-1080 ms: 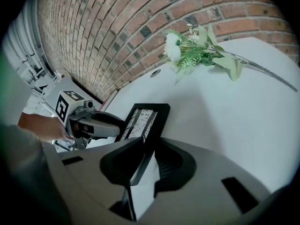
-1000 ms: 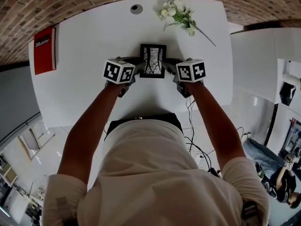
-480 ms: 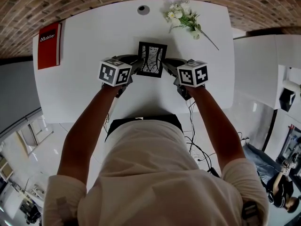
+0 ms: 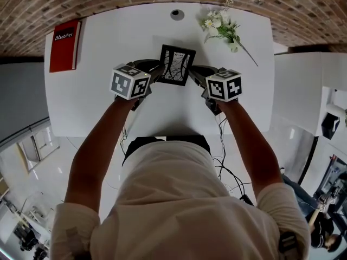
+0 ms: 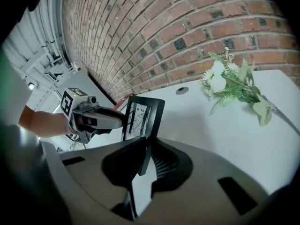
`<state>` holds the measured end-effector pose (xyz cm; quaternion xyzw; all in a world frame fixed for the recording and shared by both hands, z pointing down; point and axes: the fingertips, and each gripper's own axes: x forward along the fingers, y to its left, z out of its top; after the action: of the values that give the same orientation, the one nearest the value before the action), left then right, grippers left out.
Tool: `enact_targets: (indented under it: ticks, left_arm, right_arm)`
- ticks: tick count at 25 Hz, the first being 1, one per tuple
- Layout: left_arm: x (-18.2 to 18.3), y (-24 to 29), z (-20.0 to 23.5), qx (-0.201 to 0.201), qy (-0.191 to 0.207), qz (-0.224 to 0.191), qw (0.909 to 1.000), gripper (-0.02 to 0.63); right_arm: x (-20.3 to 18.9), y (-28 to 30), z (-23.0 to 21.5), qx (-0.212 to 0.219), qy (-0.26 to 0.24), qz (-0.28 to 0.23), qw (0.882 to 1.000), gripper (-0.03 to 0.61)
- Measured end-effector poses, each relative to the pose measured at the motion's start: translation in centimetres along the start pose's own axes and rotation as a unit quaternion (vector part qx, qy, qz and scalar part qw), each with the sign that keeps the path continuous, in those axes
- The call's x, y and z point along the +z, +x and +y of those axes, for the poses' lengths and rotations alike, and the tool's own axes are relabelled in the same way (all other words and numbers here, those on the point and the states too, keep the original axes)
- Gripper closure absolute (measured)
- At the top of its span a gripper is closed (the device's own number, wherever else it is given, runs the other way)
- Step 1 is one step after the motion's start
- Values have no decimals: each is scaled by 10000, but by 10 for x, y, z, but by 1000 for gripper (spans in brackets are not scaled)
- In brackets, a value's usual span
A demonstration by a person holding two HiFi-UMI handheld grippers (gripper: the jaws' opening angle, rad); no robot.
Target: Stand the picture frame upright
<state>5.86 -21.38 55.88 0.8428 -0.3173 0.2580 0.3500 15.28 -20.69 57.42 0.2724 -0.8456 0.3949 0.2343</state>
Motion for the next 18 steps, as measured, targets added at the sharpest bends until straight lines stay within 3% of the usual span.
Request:
enact_targets:
  ticks: [18]
  left_arm:
    - [30,-28,27,393,389,-357,9978,558]
  right_arm:
    - [53,13,13,-88,-1047,-216,9942,543]
